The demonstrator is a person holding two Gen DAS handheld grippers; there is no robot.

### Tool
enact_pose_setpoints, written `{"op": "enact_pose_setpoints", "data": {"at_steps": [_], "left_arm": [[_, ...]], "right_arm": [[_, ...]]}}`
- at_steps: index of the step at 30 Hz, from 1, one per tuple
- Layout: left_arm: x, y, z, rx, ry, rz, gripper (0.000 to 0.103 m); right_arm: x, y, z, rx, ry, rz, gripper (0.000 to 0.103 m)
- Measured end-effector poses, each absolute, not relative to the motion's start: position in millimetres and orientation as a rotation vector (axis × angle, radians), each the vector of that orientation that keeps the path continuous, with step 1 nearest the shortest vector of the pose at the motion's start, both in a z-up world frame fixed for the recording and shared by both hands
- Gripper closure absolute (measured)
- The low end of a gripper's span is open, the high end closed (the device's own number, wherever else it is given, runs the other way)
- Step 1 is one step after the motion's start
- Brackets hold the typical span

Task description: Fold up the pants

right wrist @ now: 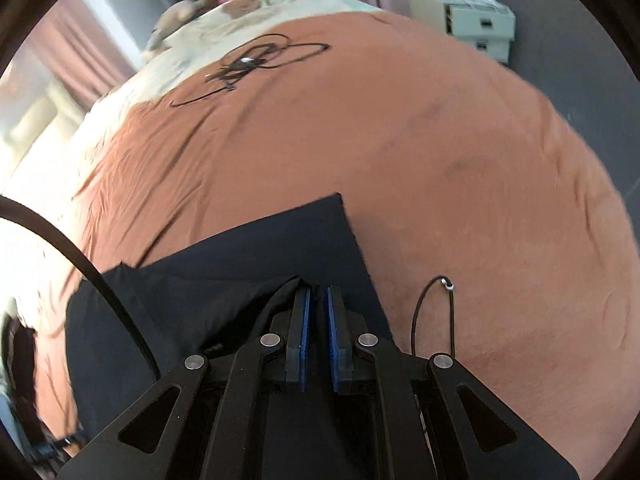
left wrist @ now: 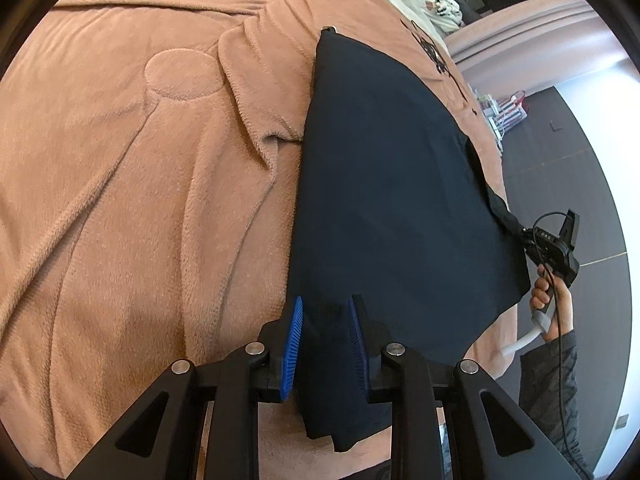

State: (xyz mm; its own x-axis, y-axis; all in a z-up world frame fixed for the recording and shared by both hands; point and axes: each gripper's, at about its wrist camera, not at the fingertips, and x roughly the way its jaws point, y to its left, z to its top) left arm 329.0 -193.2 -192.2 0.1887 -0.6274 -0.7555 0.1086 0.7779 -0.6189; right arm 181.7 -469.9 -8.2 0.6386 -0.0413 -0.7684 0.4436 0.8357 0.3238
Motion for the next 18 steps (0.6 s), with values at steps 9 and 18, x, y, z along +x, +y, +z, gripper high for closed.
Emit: {"op": "enact_pose_setpoints", "data": {"at_steps": [9, 18], "left_arm": [[329.9, -201.2, -188.0, -0.464, 1.273, -0.545, 0.077], [325.2, -201.9, -186.7, -0.467, 1.261, -0.541, 0.077]], "right_arm": [[168.4, -478.1, 20.4, 0.369, 0.825, -0.320, 0.048], [142.5, -411.6, 33.4, 0.178, 0.789, -0.189, 0.047]]}}
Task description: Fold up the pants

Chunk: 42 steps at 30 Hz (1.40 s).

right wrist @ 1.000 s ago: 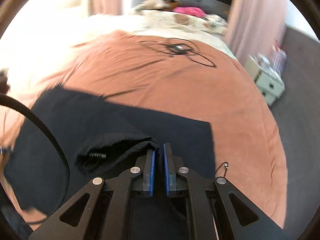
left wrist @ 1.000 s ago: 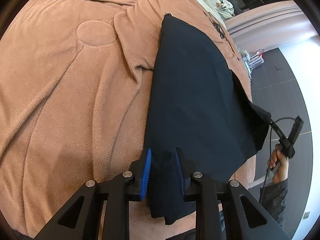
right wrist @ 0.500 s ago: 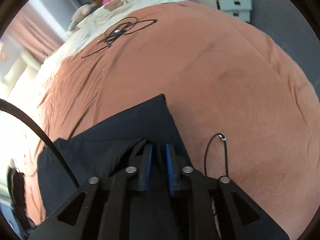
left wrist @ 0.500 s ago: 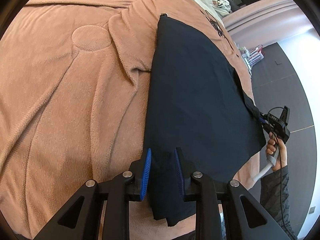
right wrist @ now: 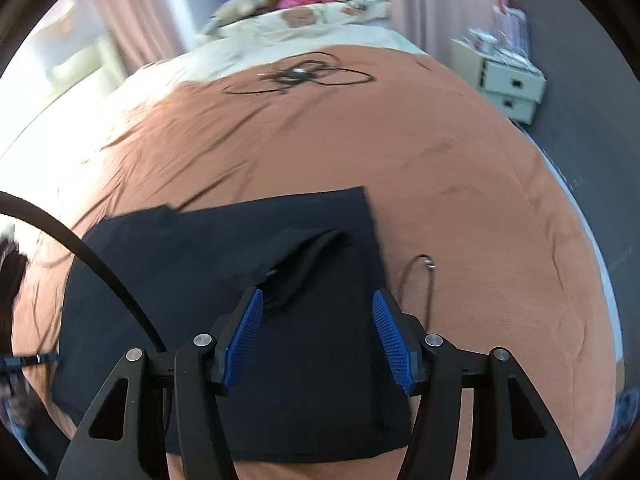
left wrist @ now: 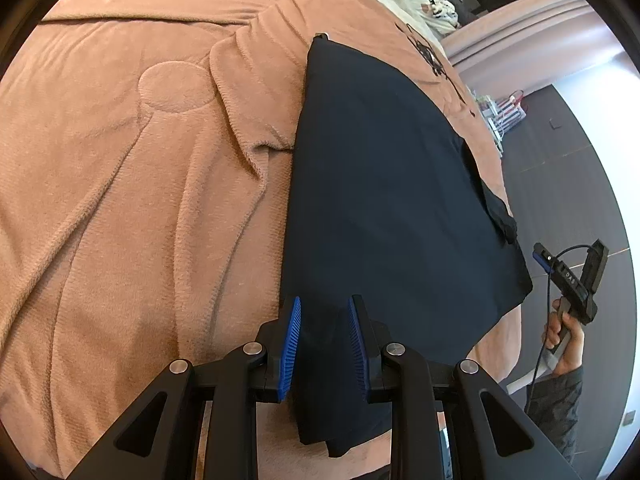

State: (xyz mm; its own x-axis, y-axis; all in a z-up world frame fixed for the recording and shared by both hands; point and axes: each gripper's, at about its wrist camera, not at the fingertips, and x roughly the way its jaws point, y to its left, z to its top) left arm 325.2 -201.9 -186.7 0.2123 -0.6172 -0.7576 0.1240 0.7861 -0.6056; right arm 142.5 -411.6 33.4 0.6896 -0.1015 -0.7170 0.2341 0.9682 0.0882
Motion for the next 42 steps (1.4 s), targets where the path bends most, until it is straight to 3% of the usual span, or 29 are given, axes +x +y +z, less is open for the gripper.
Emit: {"op": "enact_pose_setpoints", "data": {"at_steps": [6, 12, 14, 16, 30, 42], "left_arm": [[325.0, -199.8, -182.2, -0.462, 1.250, -0.549, 0.077], [327.2, -198.6, -180.0, -0.446, 1.242, -0.552, 0.077], [326.8, -199.7, -179.3, -0.445, 1.240, -0.547, 0.077], [328.6, -199.7, -179.0, -0.447, 1.239, -0.540, 0.077], [330.5, -201.7, -176.3, -0.441, 1.231, -0.541, 0.077], [336.4, -204.0, -174.2, -0.433, 1.231, -0.539, 0.077]], "right_arm": [[155.6, -389.9, 17.9, 0.099, 0.823, -0.129, 0.048], [180.5, -385.8, 5.0, 0.040, 0.875, -0.123, 0.070], [190.2, -385.3, -0.1, 0.022, 0.903, -0.141, 0.092], [194.9, -390.1, 3.4, 0.058, 0.895, -0.130, 0.102], [235.1, -422.1, 50.6, 0.100, 0.784, -0.237, 0.103], [248.0, -446.9, 38.8, 0.232, 0.791, -0.284, 0.102]]}}
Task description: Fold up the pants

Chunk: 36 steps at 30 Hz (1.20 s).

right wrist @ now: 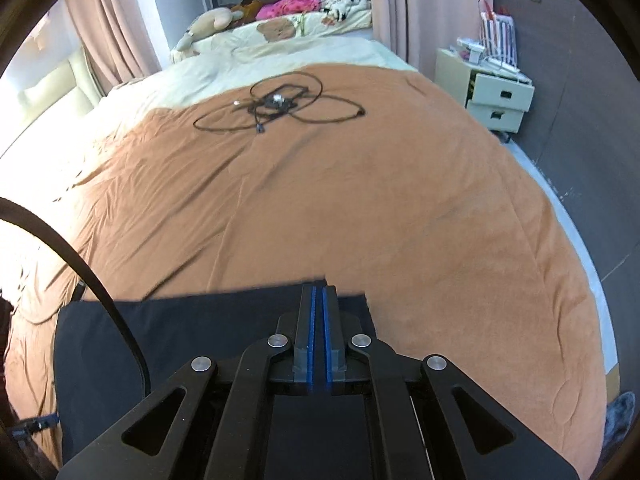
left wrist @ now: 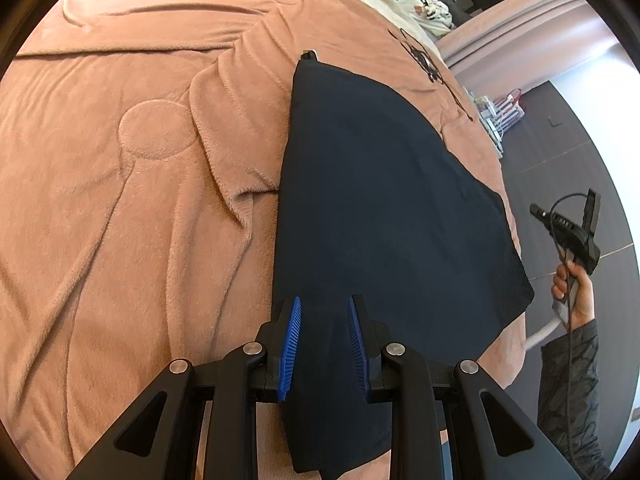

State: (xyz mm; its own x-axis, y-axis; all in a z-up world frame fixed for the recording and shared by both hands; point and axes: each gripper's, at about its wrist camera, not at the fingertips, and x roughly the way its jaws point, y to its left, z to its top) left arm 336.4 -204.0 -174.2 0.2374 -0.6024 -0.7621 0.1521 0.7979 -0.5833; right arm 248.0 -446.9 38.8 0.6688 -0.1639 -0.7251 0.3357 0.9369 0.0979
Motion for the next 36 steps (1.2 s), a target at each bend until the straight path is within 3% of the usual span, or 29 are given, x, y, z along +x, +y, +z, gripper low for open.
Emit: {"op": "enact_pose_setpoints", "data": {"at_steps": [9, 10, 12, 13, 14, 24, 31, 33, 34, 36], "left_arm": [[335.3, -209.7, -177.1, -0.420, 1.248, -0.551, 0.077], [335.5, -210.0, -177.5, -0.419, 1.251, -0.550, 0.077], [335.9, -211.5, -177.4, -0.417, 1.253, -0.551, 0.077], [336.0, -211.8, -177.3, -0.417, 1.253, -0.553, 0.077], [336.2, -211.7, -177.2, -0.417, 1.253, -0.554, 0.077], [338.1, -211.0, -179.7, -0.424, 1.255, -0.548, 0.077], [337.6, -212.1, -180.0, -0.421, 1.257, -0.544, 0.077], [338.4, -213.0, -179.9, -0.418, 1.258, -0.543, 0.077], [338.6, -213.3, -179.9, -0.417, 1.258, -0.542, 0.077], [339.3, -214.8, -179.3, -0.414, 1.257, -0.541, 0.077]], "right_arm": [[245.6, -452.7, 5.2, 0.288, 0.930, -0.171, 0.102], [246.2, -454.9, 4.3, 0.291, 0.935, -0.173, 0.098], [249.5, -459.4, 2.1, 0.289, 0.941, -0.181, 0.075], [250.5, -461.3, 2.4, 0.289, 0.933, -0.183, 0.056], [251.8, -463.2, 3.6, 0.289, 0.927, -0.185, 0.049], [247.9, -461.1, -2.9, 0.267, 0.952, -0.214, 0.049], [254.0, -461.2, -15.1, 0.252, 1.021, -0.209, 0.076], [253.6, -462.5, -15.5, 0.248, 1.025, -0.216, 0.088], [253.1, -463.5, -13.8, 0.248, 1.021, -0.220, 0.099], [250.5, -462.9, -7.6, 0.238, 1.000, -0.221, 0.101]]}}
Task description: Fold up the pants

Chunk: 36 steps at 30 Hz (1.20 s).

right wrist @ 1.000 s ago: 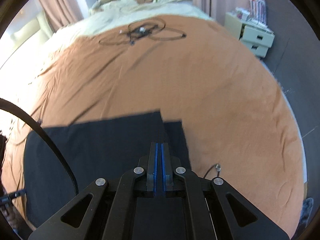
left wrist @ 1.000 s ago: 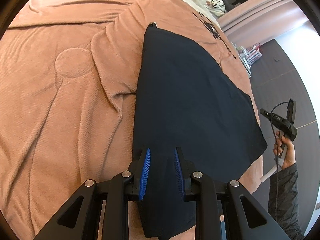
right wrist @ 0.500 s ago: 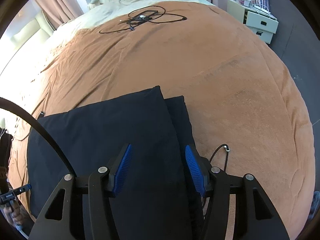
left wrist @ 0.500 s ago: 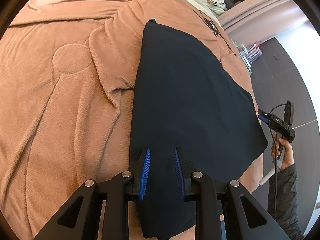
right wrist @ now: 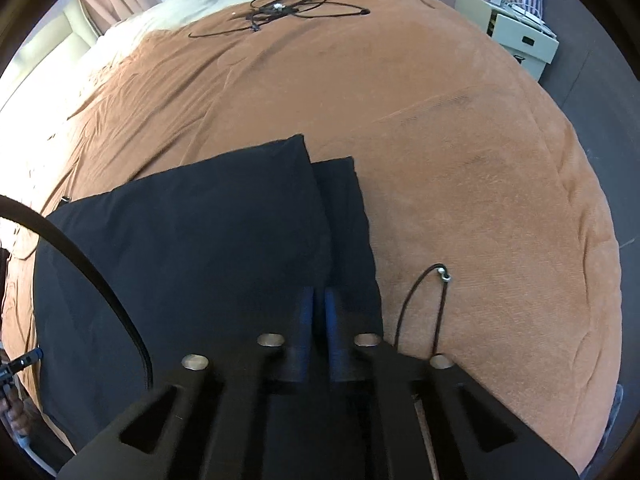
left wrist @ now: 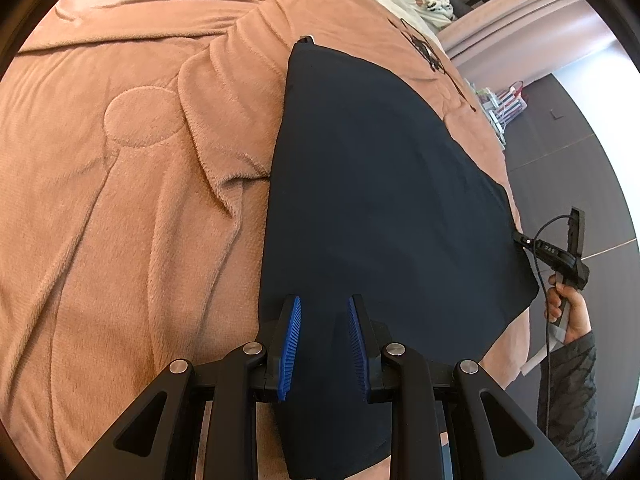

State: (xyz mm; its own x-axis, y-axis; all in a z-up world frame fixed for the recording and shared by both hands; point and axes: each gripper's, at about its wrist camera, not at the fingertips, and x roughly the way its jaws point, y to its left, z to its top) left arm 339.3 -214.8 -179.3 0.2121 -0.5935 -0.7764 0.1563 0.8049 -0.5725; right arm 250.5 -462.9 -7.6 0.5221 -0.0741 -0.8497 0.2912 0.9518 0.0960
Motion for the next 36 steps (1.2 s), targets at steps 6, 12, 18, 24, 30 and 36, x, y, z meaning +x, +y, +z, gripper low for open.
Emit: {"op": "enact_pose_setpoints", "data": {"at_steps": [6, 12, 18, 24, 30, 36], "left_arm": [[342.1, -221.4, -180.5, -0.401, 1.260, -0.547, 0.077], [348.7, -224.7, -183.1, -0.407, 1.265, -0.555, 0.077], [365.1, -227.2, -183.9, -0.431, 1.267, -0.565, 0.077], [389.0, -231.4, -182.9, -0.440, 1.260, -0.563, 0.077], [400.9, -232.6, -185.5, -0.469, 1.257, -0.563, 0.079], [400.1, -214.0, -178.3, -0.489, 1.227, -0.534, 0.079]], "right_arm": [[236.3, -453.6, 4.3, 0.198, 0.958, -0.248, 0.102], [215.3, -461.0, 3.8, 0.225, 0.931, -0.306, 0.102], [218.6, -464.5, -18.9, 0.263, 0.964, -0.318, 0.102], [224.8, -463.4, -22.7, 0.273, 0.962, -0.319, 0.102], [226.1, -465.8, -25.3, 0.257, 0.958, -0.319, 0.102], [226.0, -465.7, -29.3, 0.255, 0.954, -0.322, 0.102]]}}
